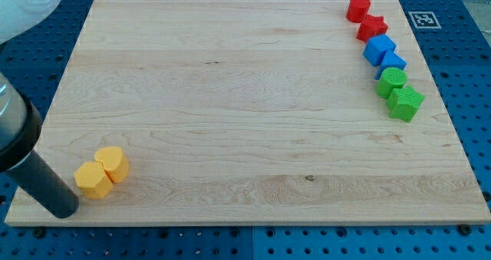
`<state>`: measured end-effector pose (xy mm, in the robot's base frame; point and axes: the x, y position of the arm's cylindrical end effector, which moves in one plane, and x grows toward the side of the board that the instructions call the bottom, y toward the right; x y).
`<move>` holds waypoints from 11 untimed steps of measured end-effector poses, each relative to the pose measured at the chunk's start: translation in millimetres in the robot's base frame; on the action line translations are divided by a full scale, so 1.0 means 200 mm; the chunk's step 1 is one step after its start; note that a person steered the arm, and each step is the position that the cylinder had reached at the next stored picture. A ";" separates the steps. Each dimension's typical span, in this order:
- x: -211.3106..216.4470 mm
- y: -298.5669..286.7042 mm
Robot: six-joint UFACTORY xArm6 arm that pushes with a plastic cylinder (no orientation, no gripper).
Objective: Push the yellow hexagon and yellow heart towards the center of the board
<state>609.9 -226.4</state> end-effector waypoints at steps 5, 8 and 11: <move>-0.29 0.17; -0.49 0.41; -0.72 0.40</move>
